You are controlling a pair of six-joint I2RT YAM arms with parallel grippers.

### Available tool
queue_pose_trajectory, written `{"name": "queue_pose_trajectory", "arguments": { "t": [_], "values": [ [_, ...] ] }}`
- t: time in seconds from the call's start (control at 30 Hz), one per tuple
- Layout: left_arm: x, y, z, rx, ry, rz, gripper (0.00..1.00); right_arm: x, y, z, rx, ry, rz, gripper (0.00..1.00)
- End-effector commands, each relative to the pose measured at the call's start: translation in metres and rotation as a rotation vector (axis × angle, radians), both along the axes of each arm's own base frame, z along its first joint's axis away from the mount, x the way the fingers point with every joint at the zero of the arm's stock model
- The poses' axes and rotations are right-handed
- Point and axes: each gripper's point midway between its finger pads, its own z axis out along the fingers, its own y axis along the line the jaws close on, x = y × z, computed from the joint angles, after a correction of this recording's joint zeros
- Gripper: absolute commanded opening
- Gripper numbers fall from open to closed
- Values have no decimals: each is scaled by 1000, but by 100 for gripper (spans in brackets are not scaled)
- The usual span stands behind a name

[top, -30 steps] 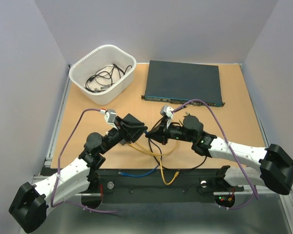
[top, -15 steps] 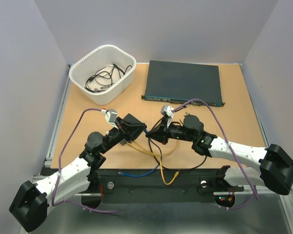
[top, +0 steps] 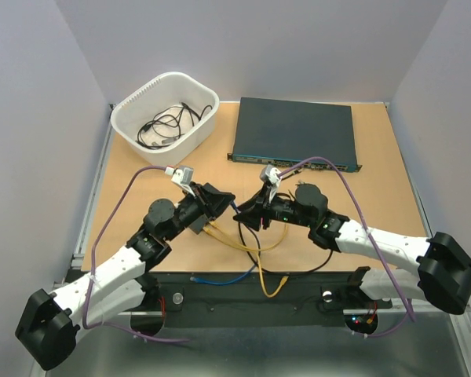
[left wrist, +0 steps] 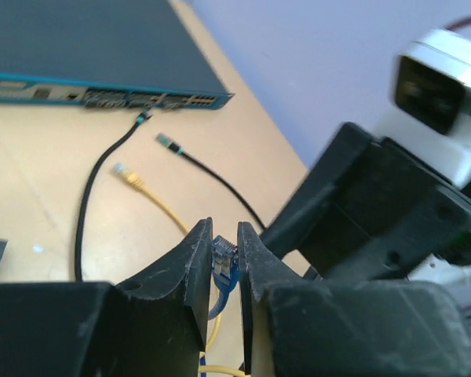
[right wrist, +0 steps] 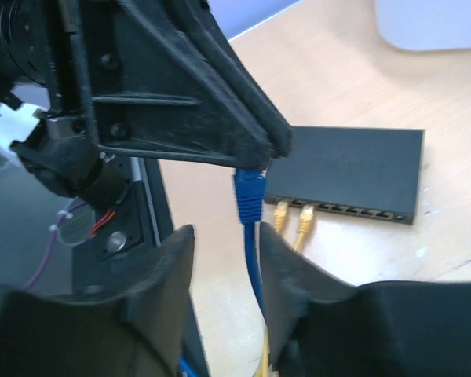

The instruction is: Insert the plug into the switch port

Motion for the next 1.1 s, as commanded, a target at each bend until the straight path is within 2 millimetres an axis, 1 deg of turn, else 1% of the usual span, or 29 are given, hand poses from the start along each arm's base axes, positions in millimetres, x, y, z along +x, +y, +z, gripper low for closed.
{"name": "queue_pose_trajectory", "arguments": {
  "t": [0.0,0.03,0.07,0.1,0.2,0.33,0.43,0.57,0.63,0.93,1.07],
  "values": [
    [23,15,-28,92,226,168,0,16,0,41,71,-62,-64,53],
    [25,17,-30,89,266,188,0,17,-1,41,60,-67,-74,58],
    [26,19,-36,114,304,208,0,23,-1,47,60,-72,-99,59],
    [26,18,-35,114,322,210,0,24,-2,43,36,-63,-106,59],
    [28,16,-32,103,352,213,0,33,-2,41,-11,-62,-143,60],
    [30,13,-25,86,354,212,0,43,-2,33,-60,-58,-184,60],
    [31,12,-22,82,353,212,0,47,2,26,-84,-48,-197,59],
    [32,11,-23,85,355,211,0,48,9,16,-109,-32,-194,56],
    [32,11,-24,86,356,212,0,45,13,13,-115,-28,-180,55],
    [34,10,-23,84,352,212,0,41,24,13,-109,-28,-154,54],
    [34,9,-22,82,350,210,0,44,30,7,-132,-26,-163,54]
  ]
}}
